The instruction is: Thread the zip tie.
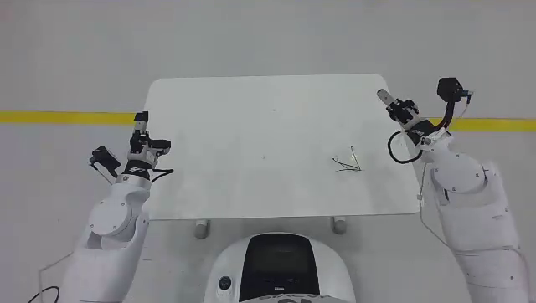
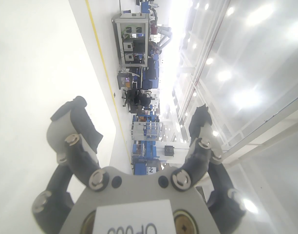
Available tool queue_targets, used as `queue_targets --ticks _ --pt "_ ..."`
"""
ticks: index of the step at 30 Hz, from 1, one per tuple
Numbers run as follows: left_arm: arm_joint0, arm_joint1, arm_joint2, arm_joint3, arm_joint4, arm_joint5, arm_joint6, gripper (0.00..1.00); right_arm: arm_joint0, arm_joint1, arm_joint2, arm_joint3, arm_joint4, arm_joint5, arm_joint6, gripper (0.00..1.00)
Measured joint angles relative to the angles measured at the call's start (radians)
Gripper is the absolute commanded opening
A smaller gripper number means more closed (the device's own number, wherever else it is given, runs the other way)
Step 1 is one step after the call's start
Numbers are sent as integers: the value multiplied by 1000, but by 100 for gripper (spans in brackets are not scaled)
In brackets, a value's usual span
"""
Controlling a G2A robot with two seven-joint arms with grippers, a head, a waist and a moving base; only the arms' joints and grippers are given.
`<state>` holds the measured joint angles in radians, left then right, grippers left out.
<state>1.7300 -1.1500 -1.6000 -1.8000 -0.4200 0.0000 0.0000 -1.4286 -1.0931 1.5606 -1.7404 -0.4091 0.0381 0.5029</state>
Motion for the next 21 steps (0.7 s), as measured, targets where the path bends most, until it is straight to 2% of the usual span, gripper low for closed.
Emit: queue_targets --ticks 4,7,18,19,21 --pt "0 0 0 0 0 0 0 100 55 5 -58 41 -129 -15 101 100" --pt "0 0 0 0 0 0 0 100 55 5 -76 55 -141 -21 127 100" --pt "0 0 0 0 0 0 0 100 53 5 -75 55 -141 -17 114 100" --pt "0 0 0 0 0 0 0 100 56 10 -78 44 -158 -34 130 100" --pt "0 0 0 0 0 0 0 100 67 19 -66 38 -213 -107 179 100"
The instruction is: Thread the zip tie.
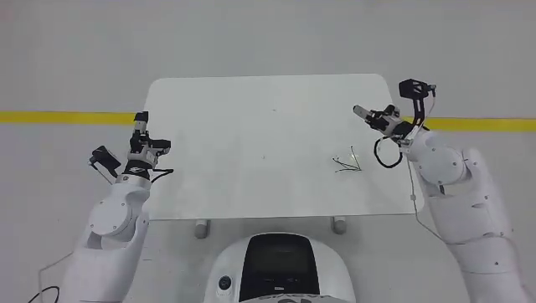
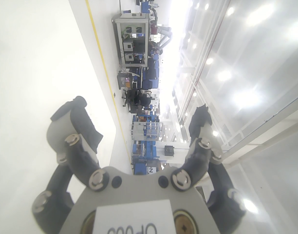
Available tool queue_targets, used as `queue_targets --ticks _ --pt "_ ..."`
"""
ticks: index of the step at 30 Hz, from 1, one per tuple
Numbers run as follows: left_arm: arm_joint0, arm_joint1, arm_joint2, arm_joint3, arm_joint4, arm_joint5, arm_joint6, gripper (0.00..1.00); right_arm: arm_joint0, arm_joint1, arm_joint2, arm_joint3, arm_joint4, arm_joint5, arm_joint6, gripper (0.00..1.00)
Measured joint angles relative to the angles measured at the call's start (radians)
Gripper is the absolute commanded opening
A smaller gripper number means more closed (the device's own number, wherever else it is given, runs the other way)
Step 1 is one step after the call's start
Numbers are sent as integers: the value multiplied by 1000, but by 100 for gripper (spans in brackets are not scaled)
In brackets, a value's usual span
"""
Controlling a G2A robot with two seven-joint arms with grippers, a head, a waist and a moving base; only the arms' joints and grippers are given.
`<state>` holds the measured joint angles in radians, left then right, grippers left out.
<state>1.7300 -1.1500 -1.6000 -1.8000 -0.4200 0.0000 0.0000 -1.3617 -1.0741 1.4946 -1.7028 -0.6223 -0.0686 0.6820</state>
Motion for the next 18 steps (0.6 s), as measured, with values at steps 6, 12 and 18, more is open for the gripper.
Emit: queue_targets --ticks 6,12,18 --pt "0 0 0 0 0 0 0 100 99 16 -16 29 -141 -151 179 100" --pt "0 0 0 0 0 0 0 100 223 19 -111 139 -183 -269 337 100" --pt "0 0 0 0 0 0 0 100 267 21 -192 195 -153 -271 395 100"
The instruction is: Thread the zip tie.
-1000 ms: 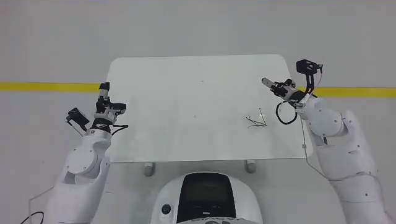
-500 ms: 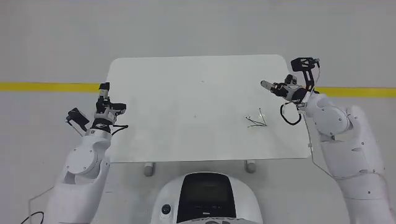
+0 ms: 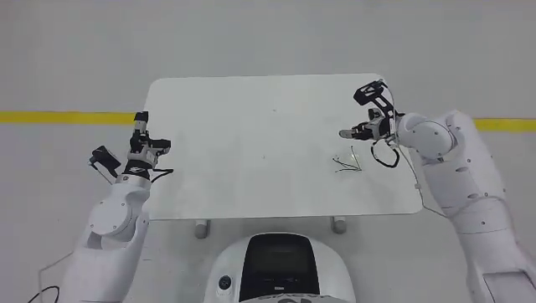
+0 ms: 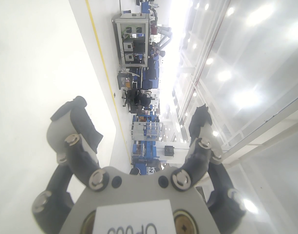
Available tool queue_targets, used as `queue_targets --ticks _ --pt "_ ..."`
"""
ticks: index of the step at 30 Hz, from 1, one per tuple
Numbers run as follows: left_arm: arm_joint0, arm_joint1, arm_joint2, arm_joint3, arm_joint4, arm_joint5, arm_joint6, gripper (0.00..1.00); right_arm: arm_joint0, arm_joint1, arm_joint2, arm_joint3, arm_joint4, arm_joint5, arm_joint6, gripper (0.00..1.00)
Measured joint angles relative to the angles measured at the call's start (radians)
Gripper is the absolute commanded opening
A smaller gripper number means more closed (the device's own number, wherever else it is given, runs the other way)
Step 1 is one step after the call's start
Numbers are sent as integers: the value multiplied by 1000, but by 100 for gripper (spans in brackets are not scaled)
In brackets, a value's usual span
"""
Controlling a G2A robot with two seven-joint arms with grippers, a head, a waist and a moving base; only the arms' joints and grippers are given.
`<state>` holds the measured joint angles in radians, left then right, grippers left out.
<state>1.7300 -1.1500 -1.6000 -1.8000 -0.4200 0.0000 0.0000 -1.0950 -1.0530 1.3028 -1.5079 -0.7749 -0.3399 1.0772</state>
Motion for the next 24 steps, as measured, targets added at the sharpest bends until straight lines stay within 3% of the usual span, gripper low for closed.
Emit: queue_targets --ticks 15,20,24 --pt "0 0 0 0 0 0 0 100 -2 0 1 -3 -2 0 0 100" --pt "0 0 0 0 0 0 0 100 -26 14 -89 2 -135 0 13 100" --pt "0 0 0 0 0 0 0 100 -5 23 -151 34 -149 0 24 100"
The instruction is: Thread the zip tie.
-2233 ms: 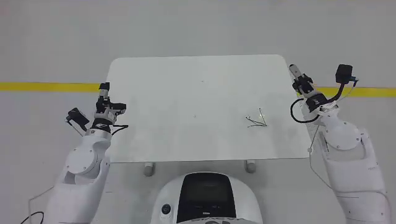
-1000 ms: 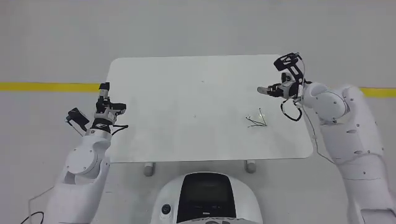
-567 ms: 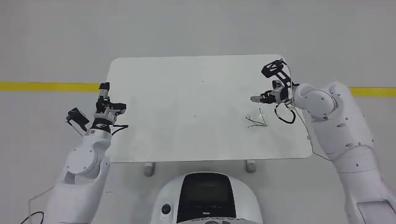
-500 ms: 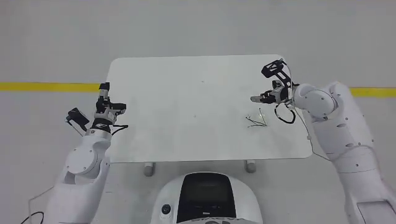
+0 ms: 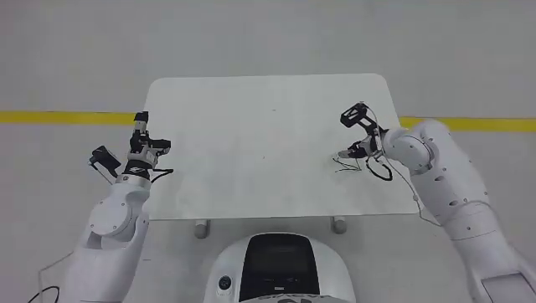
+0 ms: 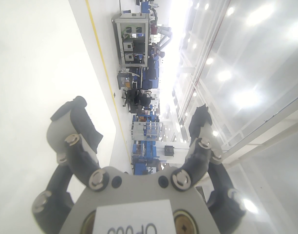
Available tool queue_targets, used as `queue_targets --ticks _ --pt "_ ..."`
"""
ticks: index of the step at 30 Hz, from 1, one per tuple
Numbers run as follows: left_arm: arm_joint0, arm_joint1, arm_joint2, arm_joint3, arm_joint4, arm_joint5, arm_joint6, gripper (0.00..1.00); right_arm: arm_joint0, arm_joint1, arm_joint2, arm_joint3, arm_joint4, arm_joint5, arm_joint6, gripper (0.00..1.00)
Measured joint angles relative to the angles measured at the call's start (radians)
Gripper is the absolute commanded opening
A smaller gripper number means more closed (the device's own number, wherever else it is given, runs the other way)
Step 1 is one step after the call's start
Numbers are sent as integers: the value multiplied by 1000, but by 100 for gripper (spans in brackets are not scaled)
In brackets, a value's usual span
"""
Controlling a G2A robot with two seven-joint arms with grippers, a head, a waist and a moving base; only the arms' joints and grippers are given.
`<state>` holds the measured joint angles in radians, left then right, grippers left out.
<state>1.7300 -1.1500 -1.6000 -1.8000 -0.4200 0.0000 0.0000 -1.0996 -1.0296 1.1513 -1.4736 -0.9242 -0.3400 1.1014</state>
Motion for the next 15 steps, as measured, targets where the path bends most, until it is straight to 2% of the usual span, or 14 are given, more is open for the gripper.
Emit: queue_targets --ticks 5,15 --pt "0 0 0 0 0 0 0 100 22 8 -52 38 12 0 -12 100" --pt "0 0 0 0 0 0 0 100 22 8 -51 38 12 0 -11 100"
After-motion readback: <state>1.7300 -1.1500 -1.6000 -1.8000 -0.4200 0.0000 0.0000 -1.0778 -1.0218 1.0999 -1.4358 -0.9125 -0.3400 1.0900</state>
